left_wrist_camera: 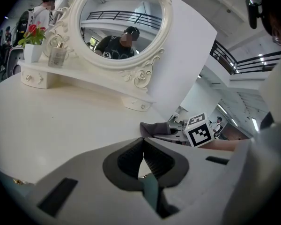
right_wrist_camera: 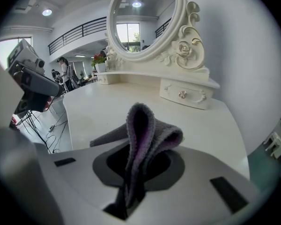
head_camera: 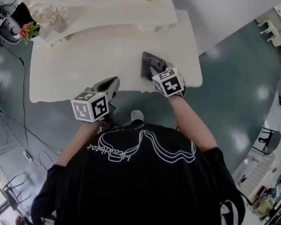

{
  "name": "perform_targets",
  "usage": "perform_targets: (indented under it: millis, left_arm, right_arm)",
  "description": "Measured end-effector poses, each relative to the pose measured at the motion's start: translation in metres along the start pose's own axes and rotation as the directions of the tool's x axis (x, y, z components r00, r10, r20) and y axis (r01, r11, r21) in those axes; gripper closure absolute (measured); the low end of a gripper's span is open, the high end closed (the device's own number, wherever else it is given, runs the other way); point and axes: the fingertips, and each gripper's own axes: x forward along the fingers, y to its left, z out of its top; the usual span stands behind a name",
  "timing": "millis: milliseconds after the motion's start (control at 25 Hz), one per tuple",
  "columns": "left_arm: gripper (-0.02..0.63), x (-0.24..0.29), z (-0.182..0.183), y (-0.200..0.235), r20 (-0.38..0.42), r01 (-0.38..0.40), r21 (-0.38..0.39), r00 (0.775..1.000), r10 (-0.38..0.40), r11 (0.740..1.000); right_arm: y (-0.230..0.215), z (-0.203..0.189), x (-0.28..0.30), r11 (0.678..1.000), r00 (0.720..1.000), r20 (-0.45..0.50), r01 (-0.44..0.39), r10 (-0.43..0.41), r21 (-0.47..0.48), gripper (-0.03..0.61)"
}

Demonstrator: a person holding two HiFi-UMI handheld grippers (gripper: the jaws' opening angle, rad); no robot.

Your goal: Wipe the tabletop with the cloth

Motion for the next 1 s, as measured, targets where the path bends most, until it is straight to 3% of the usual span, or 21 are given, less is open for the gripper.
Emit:
perform_targets:
  millis: [440,1000]
  left_arm:
    - [0.609,0.044,-0.003,-0.034,-0.045,0.061,0.026,0.997,-0.060,0.998]
    - [0.609,0.075,0.010,-0.066,-0.079,0.144,0.081,0.987,-0.138,0.986]
  right_arm:
    - [-0.080,-0.046,-0.044,0.989,0.993,-0.008,0.118,-0.118,0.090,0.525]
    - [-0.173,-0.114,-0.109,0.921,0.944,-0.096,0.328,-0.314,0.211,0.526]
